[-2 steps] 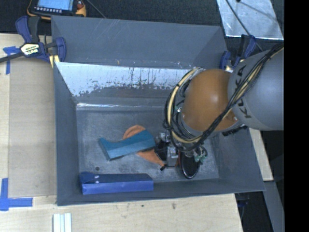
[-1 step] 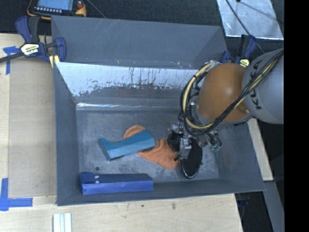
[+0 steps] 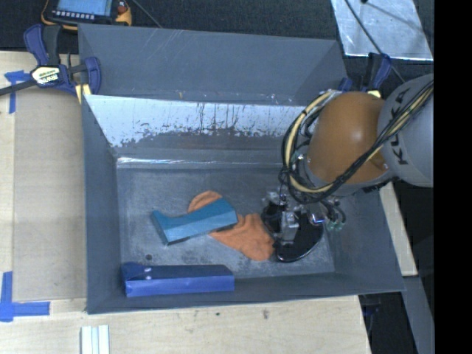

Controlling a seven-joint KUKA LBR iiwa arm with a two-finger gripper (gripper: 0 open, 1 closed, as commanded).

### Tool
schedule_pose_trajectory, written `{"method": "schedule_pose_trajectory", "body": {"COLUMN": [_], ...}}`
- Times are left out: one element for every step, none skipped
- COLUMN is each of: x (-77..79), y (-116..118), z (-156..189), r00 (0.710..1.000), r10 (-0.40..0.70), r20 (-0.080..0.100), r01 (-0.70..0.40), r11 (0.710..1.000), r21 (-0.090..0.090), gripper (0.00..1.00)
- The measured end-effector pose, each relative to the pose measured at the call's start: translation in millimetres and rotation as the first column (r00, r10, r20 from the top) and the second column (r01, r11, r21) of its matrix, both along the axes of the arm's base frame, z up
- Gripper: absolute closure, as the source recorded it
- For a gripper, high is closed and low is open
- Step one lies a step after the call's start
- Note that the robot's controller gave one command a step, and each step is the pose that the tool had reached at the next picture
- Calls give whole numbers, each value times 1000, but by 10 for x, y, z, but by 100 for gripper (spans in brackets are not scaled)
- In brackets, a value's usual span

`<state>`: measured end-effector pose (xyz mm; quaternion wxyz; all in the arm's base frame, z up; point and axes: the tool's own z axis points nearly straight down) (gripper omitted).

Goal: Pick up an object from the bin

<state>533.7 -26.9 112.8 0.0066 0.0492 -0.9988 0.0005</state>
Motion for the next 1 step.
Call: {"method": "schedule_pose_trajectory", "body": {"x": [227], "y": [-96], "z": [234], "r00": [1000], "r10": [3], "r20": [27], "r01": [-3], "r11": [1000], "r21": [1], "gripper": [100]}}
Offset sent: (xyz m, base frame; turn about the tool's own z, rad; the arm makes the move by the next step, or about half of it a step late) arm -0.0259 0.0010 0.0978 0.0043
